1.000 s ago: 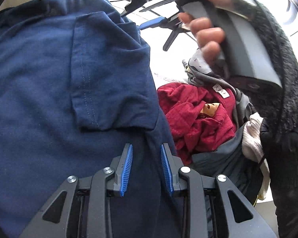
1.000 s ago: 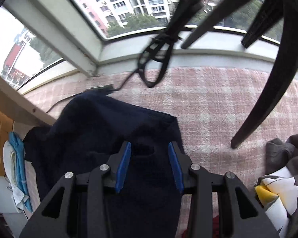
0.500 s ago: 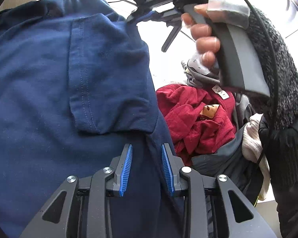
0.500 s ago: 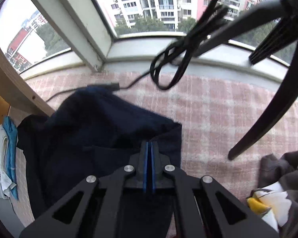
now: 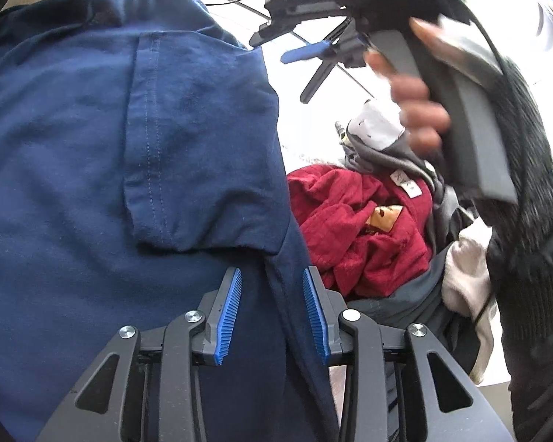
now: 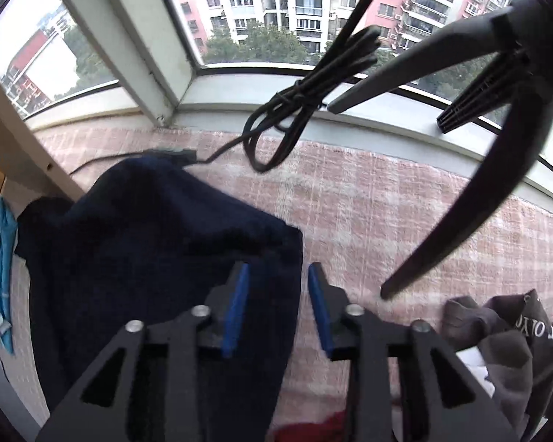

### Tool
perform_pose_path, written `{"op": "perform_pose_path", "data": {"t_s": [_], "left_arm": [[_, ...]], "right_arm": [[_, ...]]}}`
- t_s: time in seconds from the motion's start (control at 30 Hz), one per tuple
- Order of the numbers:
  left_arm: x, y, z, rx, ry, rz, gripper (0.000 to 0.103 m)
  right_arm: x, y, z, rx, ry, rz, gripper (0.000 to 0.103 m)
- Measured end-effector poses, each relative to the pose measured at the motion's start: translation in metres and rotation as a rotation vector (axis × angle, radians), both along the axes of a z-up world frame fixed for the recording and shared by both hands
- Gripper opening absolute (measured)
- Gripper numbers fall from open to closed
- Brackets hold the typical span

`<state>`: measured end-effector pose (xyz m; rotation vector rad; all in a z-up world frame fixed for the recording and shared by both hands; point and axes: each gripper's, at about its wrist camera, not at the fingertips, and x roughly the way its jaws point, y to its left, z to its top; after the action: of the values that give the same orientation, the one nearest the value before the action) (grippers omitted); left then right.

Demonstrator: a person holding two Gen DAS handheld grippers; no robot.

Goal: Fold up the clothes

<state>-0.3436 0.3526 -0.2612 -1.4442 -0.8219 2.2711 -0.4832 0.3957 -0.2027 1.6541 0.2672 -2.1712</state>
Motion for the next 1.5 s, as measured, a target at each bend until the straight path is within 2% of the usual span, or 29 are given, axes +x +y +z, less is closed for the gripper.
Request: {"op": "perform_pose_path", "data": {"t_s": [0.07,0.17,0.2,0.23,0.33,0.4,0.53,0.67,0.8,0.97,1.17,1.3,1.4,1.5], "left_arm": [[-0.004,0.003,0.003,0.003,0.002,-0.005,0.032],[-0.008,0.010,0.012,0.004,0.035,-0.018,0.032],[-0.010,0.012,0.015,0.000,0.047,-0.025,0.032],[-0.012,0.015,0.017,0.003,0.059,-0.034,0.032],[-0.018,0.024,0.021,0.025,0.089,-0.058,0.032],[-0.023,0.031,0.021,0.060,0.100,-0.071,0.032],[-0.041,0.046,0.004,0.037,0.057,-0.110,0.032],[-0.023,0.055,0.002,0.033,0.049,-0.121,0.032],[-0.016,0.054,0.001,0.032,0.045,-0.134,0.032],[0.017,0.040,0.021,0.070,0.047,-0.141,0.032],[0.064,-0.009,0.040,-0.021,0.065,-0.068,0.032],[0.098,-0.033,0.045,-0.060,0.056,0.016,0.032],[0.136,-0.042,0.049,-0.075,0.046,0.049,0.032],[0.174,-0.052,0.053,-0.090,0.035,0.083,0.032]], "right_arm": [[0.003,0.002,-0.008,0.009,-0.045,0.010,0.035],[0.001,0.009,-0.023,0.025,-0.058,0.008,0.033],[0.000,0.010,-0.026,0.016,-0.056,0.008,0.021],[-0.001,0.012,-0.028,0.006,-0.055,0.007,0.002],[-0.003,0.018,-0.025,-0.025,-0.032,0.003,0.002],[-0.004,0.022,-0.017,-0.004,0.011,0.002,0.002],[-0.012,0.028,-0.016,0.021,0.030,-0.006,0.002],[-0.017,0.031,-0.027,0.102,0.076,-0.015,0.002],[-0.021,0.048,-0.023,0.052,0.047,-0.068,0.003],[0.005,0.054,0.009,0.040,0.093,-0.029,0.003],[0.073,0.077,0.061,-0.089,0.082,0.023,0.004],[0.119,0.099,0.097,-0.164,0.089,0.028,0.021],[0.154,0.113,0.123,-0.182,0.125,0.045,0.021],[0.182,0.122,0.131,-0.202,0.133,0.075,0.021]]}}
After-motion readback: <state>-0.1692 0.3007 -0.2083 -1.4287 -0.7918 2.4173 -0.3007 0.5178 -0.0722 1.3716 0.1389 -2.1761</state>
